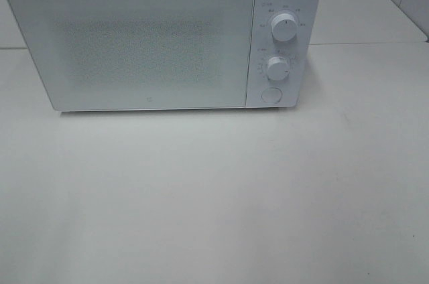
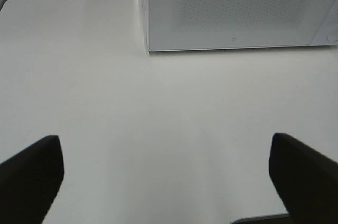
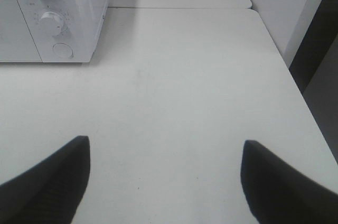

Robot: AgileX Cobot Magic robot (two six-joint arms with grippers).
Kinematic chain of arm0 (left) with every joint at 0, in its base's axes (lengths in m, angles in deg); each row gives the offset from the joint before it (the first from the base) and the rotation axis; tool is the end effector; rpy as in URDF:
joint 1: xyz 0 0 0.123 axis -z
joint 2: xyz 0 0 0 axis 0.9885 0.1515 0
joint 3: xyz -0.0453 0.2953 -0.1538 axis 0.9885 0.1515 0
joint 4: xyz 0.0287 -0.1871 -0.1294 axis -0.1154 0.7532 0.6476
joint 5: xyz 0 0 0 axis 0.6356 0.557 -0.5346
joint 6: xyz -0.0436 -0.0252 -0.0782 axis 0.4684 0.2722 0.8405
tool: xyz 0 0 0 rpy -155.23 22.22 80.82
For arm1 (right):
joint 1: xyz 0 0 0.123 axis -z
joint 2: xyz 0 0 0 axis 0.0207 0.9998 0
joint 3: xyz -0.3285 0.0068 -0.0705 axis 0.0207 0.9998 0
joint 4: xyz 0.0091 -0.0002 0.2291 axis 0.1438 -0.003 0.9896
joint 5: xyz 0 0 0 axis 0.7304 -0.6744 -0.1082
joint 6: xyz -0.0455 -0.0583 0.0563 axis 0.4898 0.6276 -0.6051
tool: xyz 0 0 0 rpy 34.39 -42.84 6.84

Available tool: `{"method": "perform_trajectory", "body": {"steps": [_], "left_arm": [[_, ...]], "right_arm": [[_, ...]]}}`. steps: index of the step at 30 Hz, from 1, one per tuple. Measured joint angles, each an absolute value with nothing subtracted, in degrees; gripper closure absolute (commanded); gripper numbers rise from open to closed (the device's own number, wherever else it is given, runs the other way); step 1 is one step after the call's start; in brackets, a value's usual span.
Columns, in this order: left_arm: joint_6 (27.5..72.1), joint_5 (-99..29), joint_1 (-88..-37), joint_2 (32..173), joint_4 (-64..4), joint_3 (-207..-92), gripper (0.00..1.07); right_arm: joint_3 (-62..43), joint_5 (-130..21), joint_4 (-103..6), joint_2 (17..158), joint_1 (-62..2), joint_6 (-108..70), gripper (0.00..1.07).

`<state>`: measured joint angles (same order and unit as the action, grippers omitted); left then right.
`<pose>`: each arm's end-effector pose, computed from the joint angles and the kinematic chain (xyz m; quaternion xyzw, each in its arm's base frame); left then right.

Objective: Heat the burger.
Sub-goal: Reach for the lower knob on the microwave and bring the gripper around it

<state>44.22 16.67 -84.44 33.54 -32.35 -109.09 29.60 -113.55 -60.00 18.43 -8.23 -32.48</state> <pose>-0.0789 -0.0218 0.2695 0.0535 0.8481 -0.0489 0.5248 -0.0698 -0.0237 0.2730 0.0131 0.8243 -0.0194 0.5656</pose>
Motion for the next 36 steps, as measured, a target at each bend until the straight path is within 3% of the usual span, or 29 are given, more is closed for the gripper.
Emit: {"method": "perform_trajectory", "body": {"steps": [36], "left_arm": [[44.2, 16.7, -84.4, 33.5, -32.3, -109.1, 0.09]], "right_arm": [[29.6, -113.6, -60.0, 18.4, -8.2, -32.5, 0.33]]}}
